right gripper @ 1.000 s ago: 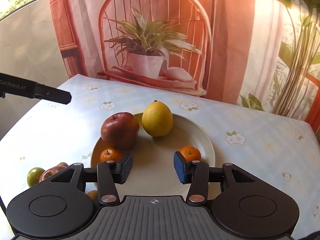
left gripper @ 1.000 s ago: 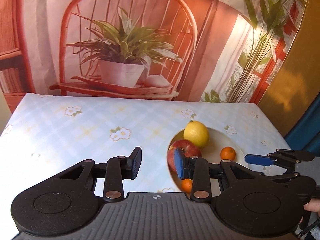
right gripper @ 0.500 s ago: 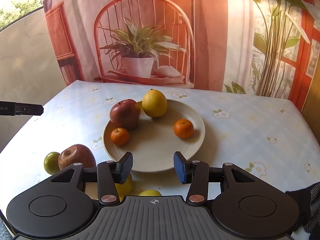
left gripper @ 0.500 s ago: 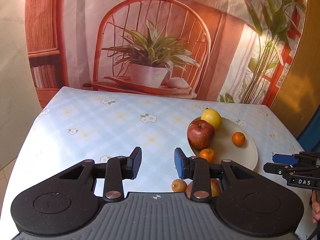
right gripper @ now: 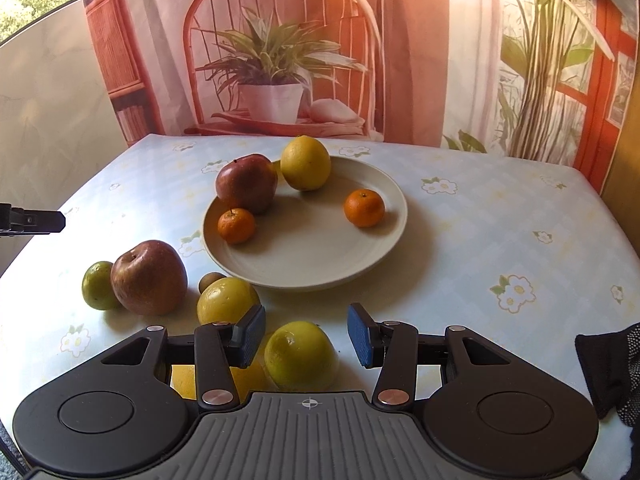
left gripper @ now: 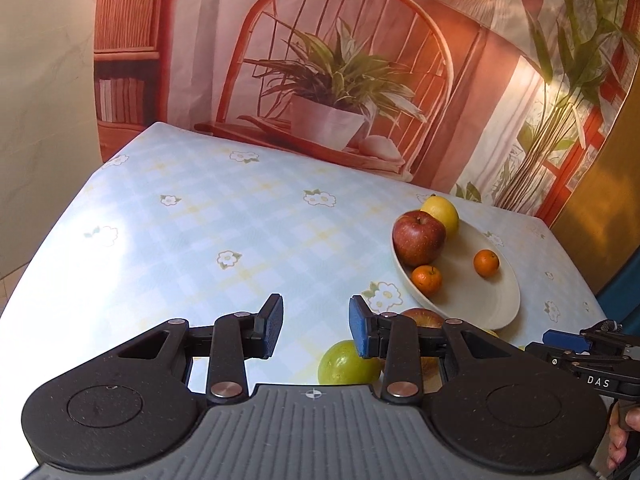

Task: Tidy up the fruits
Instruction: 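Grasp a tangerine with the left tool while the right tool grasps a green lime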

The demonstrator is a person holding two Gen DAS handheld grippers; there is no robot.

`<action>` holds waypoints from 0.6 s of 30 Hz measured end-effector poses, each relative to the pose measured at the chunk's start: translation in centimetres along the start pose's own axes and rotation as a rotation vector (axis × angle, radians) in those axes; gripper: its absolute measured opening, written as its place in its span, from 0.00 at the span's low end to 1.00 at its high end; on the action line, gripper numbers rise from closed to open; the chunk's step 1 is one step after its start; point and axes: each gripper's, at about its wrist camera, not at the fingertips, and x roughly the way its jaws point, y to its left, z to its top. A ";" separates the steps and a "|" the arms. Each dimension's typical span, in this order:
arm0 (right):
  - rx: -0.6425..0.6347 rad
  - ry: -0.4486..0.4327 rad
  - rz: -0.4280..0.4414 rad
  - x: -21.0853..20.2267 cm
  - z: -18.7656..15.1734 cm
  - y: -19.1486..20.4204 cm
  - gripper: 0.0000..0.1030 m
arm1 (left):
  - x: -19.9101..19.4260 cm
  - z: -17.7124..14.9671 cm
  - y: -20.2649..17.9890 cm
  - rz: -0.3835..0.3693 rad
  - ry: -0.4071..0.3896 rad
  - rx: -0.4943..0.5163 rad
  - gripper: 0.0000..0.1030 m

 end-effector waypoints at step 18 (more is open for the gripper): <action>0.033 0.028 0.016 0.5 -1.0 -0.5 0.41 | 0.3 -2.2 -1.0 -0.043 0.050 0.043 0.37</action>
